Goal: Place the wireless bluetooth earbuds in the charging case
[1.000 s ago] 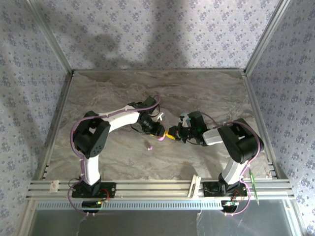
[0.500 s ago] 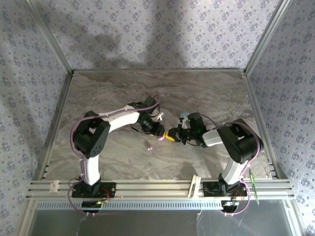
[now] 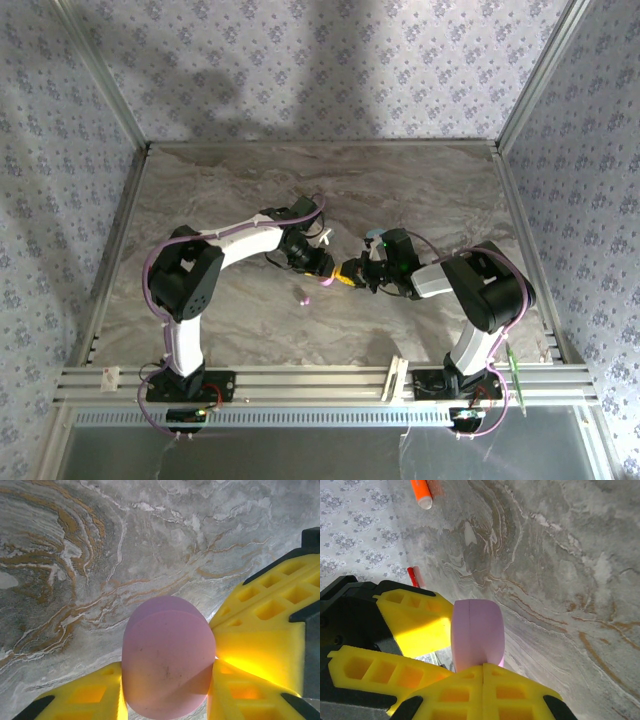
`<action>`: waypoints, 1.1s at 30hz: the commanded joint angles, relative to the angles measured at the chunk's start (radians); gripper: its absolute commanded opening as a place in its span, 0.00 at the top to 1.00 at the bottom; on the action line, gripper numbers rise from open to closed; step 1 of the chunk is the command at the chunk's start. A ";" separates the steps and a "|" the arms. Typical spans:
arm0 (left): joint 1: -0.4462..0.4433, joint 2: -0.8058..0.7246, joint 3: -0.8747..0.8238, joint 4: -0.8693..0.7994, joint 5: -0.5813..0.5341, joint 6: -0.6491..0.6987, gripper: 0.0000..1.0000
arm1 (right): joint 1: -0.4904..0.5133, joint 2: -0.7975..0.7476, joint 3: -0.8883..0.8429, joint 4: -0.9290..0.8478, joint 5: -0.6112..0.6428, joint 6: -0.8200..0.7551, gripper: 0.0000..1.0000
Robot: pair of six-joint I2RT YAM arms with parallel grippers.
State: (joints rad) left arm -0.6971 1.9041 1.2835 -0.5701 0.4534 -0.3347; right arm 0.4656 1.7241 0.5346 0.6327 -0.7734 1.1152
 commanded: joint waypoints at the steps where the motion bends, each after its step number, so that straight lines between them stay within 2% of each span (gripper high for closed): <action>1: 0.001 -0.014 0.004 0.009 0.027 -0.002 0.63 | 0.002 -0.018 0.012 0.002 0.003 0.003 1.00; 17: 0.001 -0.021 0.006 0.015 0.047 -0.006 0.63 | 0.016 0.110 0.014 0.032 0.023 0.002 1.00; 33: 0.019 -0.034 -0.019 0.042 0.070 -0.017 0.63 | -0.013 -0.018 0.004 -0.116 0.062 -0.061 1.00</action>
State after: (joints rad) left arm -0.6861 1.9041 1.2686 -0.5400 0.4877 -0.3428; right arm 0.4606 1.7325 0.5373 0.5709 -0.7288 1.0878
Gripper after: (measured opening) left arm 0.370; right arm 0.051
